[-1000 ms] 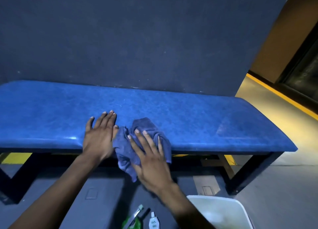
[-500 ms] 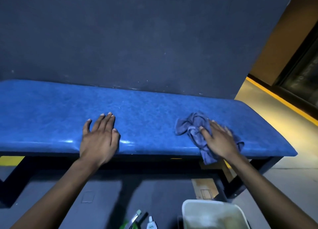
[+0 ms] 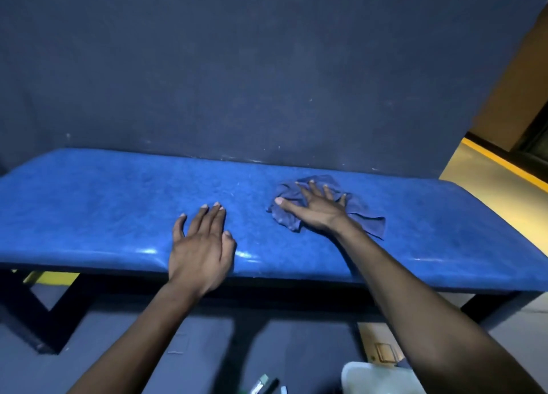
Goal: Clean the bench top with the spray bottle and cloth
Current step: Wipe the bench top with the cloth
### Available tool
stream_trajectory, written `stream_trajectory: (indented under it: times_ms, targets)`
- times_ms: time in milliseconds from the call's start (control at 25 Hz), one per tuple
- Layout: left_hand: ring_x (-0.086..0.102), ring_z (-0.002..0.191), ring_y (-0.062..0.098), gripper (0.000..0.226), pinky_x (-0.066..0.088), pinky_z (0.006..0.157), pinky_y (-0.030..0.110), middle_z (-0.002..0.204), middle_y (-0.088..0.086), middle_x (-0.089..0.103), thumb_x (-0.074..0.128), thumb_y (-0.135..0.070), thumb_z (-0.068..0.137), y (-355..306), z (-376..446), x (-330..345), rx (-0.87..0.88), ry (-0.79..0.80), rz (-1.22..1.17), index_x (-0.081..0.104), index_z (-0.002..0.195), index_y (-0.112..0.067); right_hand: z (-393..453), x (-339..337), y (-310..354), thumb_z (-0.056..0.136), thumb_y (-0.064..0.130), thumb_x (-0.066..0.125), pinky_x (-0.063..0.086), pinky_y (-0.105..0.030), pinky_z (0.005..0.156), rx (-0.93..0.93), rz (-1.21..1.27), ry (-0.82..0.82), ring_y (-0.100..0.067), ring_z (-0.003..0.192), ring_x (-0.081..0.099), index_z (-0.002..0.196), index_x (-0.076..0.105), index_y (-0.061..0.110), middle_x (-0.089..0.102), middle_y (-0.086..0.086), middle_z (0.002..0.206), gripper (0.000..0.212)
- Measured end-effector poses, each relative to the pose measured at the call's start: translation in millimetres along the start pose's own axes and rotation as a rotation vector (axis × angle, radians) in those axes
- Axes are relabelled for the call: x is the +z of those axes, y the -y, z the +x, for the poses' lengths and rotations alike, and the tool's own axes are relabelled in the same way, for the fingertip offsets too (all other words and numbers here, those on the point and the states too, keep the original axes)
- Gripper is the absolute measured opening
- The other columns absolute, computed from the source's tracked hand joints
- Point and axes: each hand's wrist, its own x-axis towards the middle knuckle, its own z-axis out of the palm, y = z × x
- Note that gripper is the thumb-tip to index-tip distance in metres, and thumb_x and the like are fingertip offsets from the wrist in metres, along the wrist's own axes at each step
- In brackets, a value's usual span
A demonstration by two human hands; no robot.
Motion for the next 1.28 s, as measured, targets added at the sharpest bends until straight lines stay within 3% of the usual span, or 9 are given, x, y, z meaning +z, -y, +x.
stream_trajectory:
  times_ms: [200, 320, 400, 520, 680, 840, 1080, 1280]
  targets:
    - [0.043, 0.145, 0.02, 0.063, 0.024, 0.118, 0.051, 0.154, 0.003, 0.049, 0.022, -0.036, 0.095, 2, -1, -3, 0.016, 0.0, 0.004, 0.052, 0.145, -0.01, -69, 10, -14, 0.083, 0.089, 0.022, -0.006, -0.057, 0.124, -0.217, -0.051, -0.006, -0.011, 0.158, -0.003, 0.158, 0.023, 0.041, 0.008, 0.018, 0.169, 0.09]
    - [0.044, 0.144, 0.021, 0.064, 0.024, 0.117, 0.052, 0.153, 0.004, 0.051, 0.022, -0.036, 0.095, 1, -2, -3, 0.015, -0.01, -0.005, 0.053, 0.144, -0.009, -111, 14, -56, 0.067, 0.099, 0.0, 0.003, -0.049, 0.127, -0.253, -0.056, -0.071, -0.005, 0.156, 0.002, 0.159, 0.023, 0.034, 0.013, 0.017, 0.169, 0.116]
    - [0.045, 0.144, 0.022, 0.063, 0.025, 0.117, 0.052, 0.153, 0.004, 0.051, 0.023, -0.036, 0.095, 1, -2, -3, 0.015, -0.016, -0.011, 0.053, 0.144, -0.009, -124, 6, -83, 0.072, 0.096, 0.003, 0.005, -0.046, 0.127, -0.189, -0.019, -0.136, -0.005, 0.156, 0.009, 0.16, 0.023, 0.027, 0.021, 0.012, 0.167, 0.114]
    - [0.044, 0.144, 0.021, 0.063, 0.024, 0.118, 0.052, 0.153, 0.004, 0.051, 0.022, -0.036, 0.095, 0, -1, -3, 0.01, -0.012, -0.014, 0.052, 0.144, -0.009, -104, -12, -115, 0.097, 0.07, 0.026, 0.01, -0.049, 0.126, -0.054, 0.036, -0.149, -0.015, 0.156, 0.017, 0.156, 0.035, 0.029, 0.031, 0.003, 0.165, 0.072]
    - [0.042, 0.146, 0.02, 0.064, 0.023, 0.119, 0.052, 0.154, 0.003, 0.049, 0.021, -0.036, 0.096, -1, -1, -1, 0.005, -0.017, -0.009, 0.052, 0.145, -0.009, -30, -17, -133, 0.077, 0.088, 0.009, 0.012, -0.06, 0.123, 0.179, 0.017, -0.177, -0.023, 0.157, 0.017, 0.153, 0.036, 0.036, 0.031, 0.003, 0.166, 0.095]
    - [0.04, 0.147, 0.02, 0.063, 0.023, 0.12, 0.053, 0.155, 0.003, 0.048, 0.021, -0.036, 0.096, -1, 0, 1, -0.001, -0.011, 0.0, 0.051, 0.145, -0.009, 22, -16, -83, 0.089, 0.079, 0.019, 0.003, -0.058, 0.124, 0.261, 0.048, -0.144, -0.02, 0.158, 0.009, 0.156, 0.032, 0.031, 0.02, 0.005, 0.169, 0.084]
    - [0.037, 0.148, 0.018, 0.064, 0.022, 0.12, 0.052, 0.158, 0.001, 0.045, 0.02, -0.037, 0.096, 0, 0, 1, -0.004, 0.002, 0.015, 0.047, 0.148, -0.012, 27, 13, 46, 0.098, 0.07, 0.022, -0.007, -0.059, 0.123, -0.129, -0.011, -0.029, -0.017, 0.158, 0.002, 0.158, 0.025, 0.037, 0.01, 0.009, 0.171, 0.068]
    - [0.043, 0.145, 0.021, 0.063, 0.025, 0.118, 0.053, 0.154, 0.004, 0.05, 0.022, -0.036, 0.095, 1, 0, -2, 0.017, -0.012, 0.019, 0.051, 0.145, -0.01, -23, 25, 36, 0.095, 0.074, 0.023, 0.0, -0.049, 0.127, -0.357, 0.023, 0.014, -0.01, 0.158, 0.004, 0.159, 0.025, 0.037, 0.012, 0.012, 0.17, 0.074]
